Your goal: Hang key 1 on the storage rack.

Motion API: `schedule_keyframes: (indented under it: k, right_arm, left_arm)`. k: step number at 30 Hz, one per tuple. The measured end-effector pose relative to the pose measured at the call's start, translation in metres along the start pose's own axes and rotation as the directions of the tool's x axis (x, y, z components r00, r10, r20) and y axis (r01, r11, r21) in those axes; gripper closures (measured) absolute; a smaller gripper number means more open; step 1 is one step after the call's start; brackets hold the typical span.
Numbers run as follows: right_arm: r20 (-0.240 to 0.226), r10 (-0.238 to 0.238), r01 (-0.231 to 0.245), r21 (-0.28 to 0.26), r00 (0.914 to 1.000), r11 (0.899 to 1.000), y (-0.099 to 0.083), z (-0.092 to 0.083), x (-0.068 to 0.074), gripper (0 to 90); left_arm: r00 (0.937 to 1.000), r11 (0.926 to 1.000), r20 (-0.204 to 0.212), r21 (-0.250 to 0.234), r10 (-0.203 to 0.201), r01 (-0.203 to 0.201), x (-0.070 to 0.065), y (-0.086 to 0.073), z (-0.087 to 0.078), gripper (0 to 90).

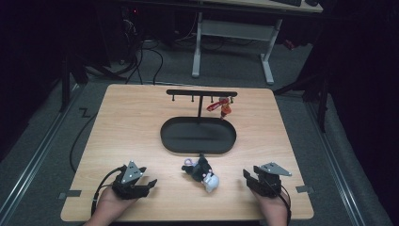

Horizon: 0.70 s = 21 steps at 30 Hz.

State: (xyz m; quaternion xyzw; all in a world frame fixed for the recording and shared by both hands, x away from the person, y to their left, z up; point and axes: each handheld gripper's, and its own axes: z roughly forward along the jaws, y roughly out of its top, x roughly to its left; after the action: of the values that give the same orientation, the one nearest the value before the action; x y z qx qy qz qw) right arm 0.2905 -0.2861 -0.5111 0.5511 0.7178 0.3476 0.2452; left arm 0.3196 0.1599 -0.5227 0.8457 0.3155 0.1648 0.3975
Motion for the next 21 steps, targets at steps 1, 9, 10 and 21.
schedule_keyframes:
  k: [1, 9, 10, 21]
  right_arm:
    - [0.013, -0.006, 0.006, 0.001, 0.9999, 1.000, -0.001, -0.002, -0.001, 53.3]
    - [-0.033, 0.035, -0.035, 0.006, 0.9988, 0.999, 0.000, -0.009, -0.009, 73.2]
    - [-0.043, 0.033, -0.033, 0.010, 0.9985, 0.999, 0.000, -0.009, -0.008, 75.7]
    - [-0.079, 0.026, -0.026, 0.002, 0.9965, 1.000, 0.000, -0.011, -0.010, 83.8]
  left_arm:
    - [1.0000, 1.0000, 0.003, -0.001, -0.002, 0.002, -0.002, 0.003, 0.001, 37.7]
    - [0.9977, 0.9994, 0.068, 0.033, 0.003, -0.005, -0.026, 0.024, 0.027, 65.6]
    - [0.9978, 0.9994, 0.065, 0.032, 0.009, -0.011, -0.029, 0.026, 0.031, 71.1]
    - [0.9969, 0.9975, 0.052, 0.034, 0.059, -0.061, -0.062, 0.069, 0.071, 89.9]
